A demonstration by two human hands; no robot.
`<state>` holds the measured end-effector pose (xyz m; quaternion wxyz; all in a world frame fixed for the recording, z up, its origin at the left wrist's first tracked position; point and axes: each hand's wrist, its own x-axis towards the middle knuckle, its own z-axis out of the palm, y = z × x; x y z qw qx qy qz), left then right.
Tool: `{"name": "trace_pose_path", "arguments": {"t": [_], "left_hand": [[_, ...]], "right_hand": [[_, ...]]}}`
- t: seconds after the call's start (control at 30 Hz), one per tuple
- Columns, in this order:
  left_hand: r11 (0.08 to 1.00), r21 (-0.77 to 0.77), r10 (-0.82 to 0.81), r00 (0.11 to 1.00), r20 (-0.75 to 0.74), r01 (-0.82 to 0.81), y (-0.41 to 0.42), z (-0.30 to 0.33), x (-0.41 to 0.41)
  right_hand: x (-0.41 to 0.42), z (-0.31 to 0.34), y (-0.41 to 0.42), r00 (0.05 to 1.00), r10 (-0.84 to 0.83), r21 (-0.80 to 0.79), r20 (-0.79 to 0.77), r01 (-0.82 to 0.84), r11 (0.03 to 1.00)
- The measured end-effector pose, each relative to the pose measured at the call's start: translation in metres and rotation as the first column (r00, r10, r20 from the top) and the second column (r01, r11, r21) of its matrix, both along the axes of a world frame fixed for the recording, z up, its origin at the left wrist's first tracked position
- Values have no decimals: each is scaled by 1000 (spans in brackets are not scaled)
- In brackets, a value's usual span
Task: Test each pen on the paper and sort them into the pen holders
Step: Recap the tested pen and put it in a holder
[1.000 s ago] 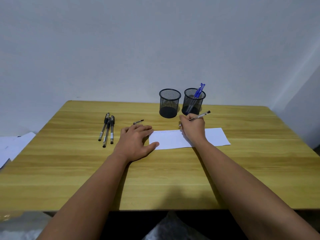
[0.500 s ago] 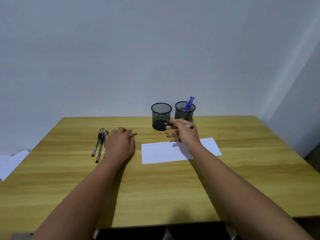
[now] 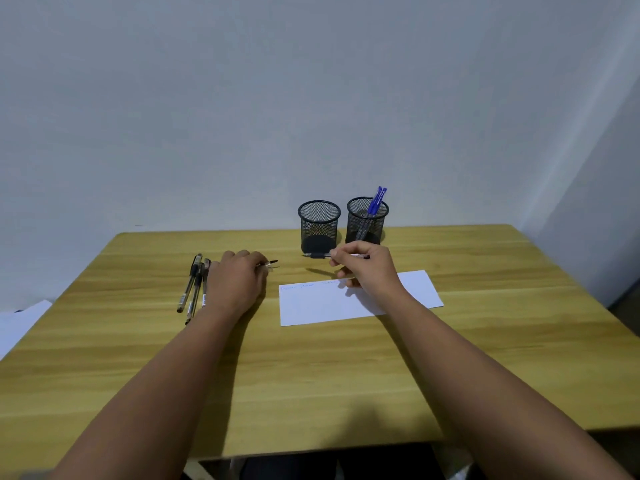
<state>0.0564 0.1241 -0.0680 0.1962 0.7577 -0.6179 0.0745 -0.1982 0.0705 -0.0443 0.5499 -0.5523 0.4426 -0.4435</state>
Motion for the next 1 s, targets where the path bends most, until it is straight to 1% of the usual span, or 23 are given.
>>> {"name": "trace_pose_path", "arguments": {"t": [0.07,0.13,0.23,0.43,0.6,0.7,0.73,0.77,0.8,0.83,0.87,0.9,0.93,1.0], "left_hand": [[996,-60,-75,994,-83,71,4,4,-3],[988,-101,-132,984,-120,120,8,9,-8],[976,-139,-190,971,-146,170,11,16,-15],[959,-180,-248,958,-146,220,15,27,-25],[941,-219,-285,953,-102,258,21,34,-33],[933,-187,-325,943,-72,307,24,40,-38],[931,-181,-338,935,-105,317,25,42,-40],[930,-196,-347,917,-197,310,27,46,-44],[935,-225,-340,868,-361,272,29,53,-48],[940,-261,-332,772,-543,221,31,61,-51],[942,-286,-329,641,-694,175,34,70,-55],[943,-299,-329,530,-782,144,37,77,-59],[947,-297,-320,473,-821,125,39,84,-62],[954,-280,-300,413,-860,108,44,93,-67]], "right_hand": [[-4,-1,2,997,46,-33,-67,-48,998],[-6,-1,3,989,92,-60,-116,-100,993],[-5,1,8,988,103,-88,-114,-113,990],[-5,10,15,993,74,-126,-90,-85,988],[-11,14,22,996,47,-126,-82,-57,990],[-15,17,27,994,69,-112,-90,-79,991],[-15,19,29,991,90,-102,-96,-99,990],[-16,21,31,989,111,-90,-100,-120,989],[-17,23,33,986,131,-76,-100,-139,987],[-19,26,35,984,149,-61,-95,-155,986],[-20,28,37,982,167,-41,-84,-171,984],[-21,31,38,980,186,-21,-70,-188,982],[-21,33,40,978,202,-6,-58,-203,979],[-20,38,45,977,210,-3,-44,-210,978]]}}
